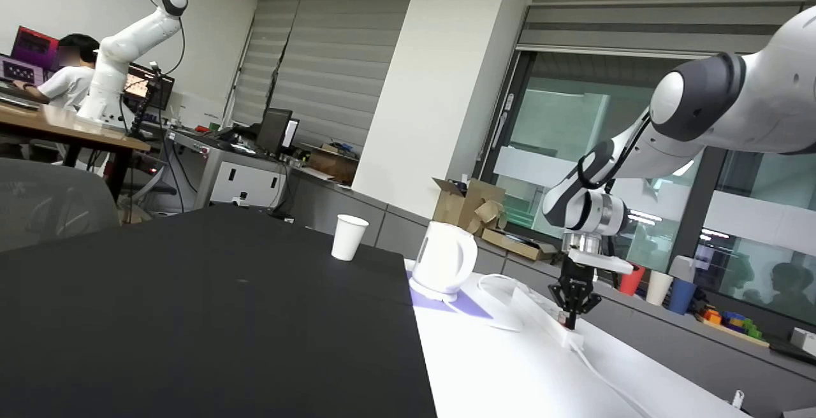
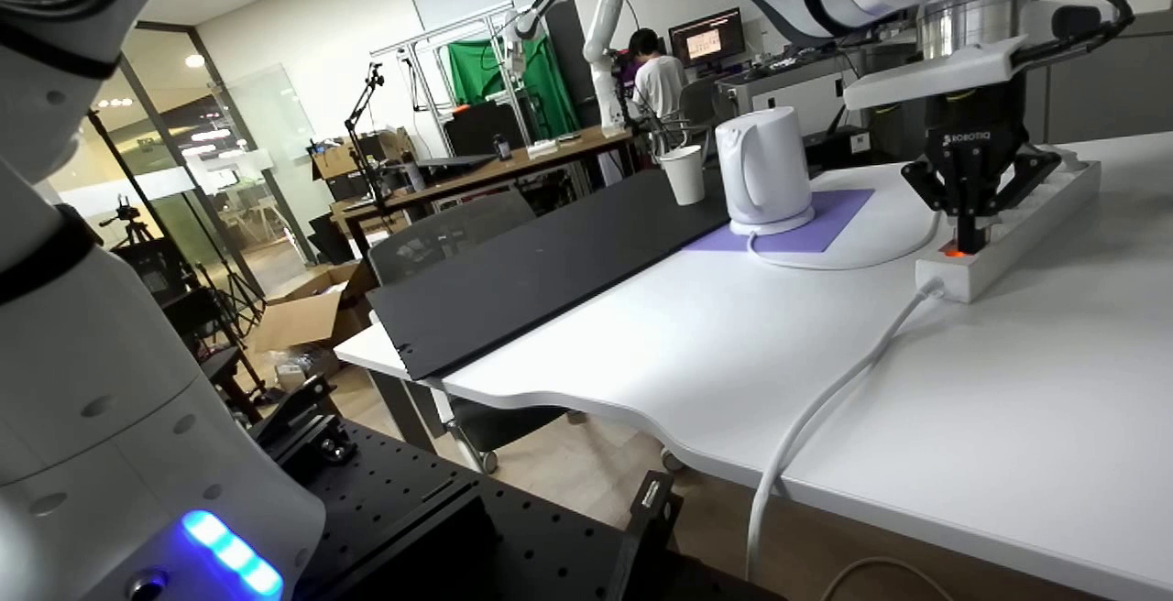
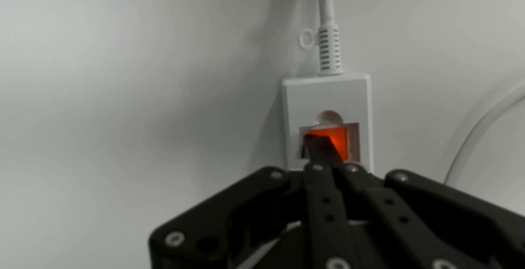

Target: Turn on the big switch on the adapter

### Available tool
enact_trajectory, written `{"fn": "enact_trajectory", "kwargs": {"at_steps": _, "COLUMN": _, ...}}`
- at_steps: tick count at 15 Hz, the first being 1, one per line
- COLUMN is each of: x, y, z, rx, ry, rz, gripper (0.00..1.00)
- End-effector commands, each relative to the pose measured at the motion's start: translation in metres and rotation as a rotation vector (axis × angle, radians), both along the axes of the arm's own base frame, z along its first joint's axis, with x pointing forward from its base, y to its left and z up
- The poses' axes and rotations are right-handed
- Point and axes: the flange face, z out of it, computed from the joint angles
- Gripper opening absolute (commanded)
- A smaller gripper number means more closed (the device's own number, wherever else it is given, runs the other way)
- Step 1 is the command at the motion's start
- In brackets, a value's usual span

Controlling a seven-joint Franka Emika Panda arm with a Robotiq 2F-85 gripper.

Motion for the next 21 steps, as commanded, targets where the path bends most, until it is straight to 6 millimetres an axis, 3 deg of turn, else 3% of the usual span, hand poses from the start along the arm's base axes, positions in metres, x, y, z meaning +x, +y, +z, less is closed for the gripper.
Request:
{"fn": "enact_trajectory", "kwargs": {"at_steps": 1, "x": 0.002, "y": 0.006, "z": -0.038, "rx": 0.027, "ry": 0.030, "rz": -0.030, "gripper": 0.00}}
{"fn": "enact_trajectory", "kwargs": {"at_steps": 5, "x": 0.014, "y": 0.018, "z": -0.006, "rx": 0.019, "ry": -0.018, "rz": -0.005, "gripper": 0.00}}
{"fn": "enact_trajectory", "kwargs": {"at_steps": 16, "x": 0.049, "y": 0.082, "z": 0.104, "rx": -0.115, "ry": 0.044, "rz": 0.100, "gripper": 0.00}}
{"fn": "enact_trajectory", "kwargs": {"at_steps": 21, "x": 0.064, "y": 0.097, "z": 0.144, "rx": -0.207, "ry": -0.073, "rz": 0.133, "gripper": 0.00}}
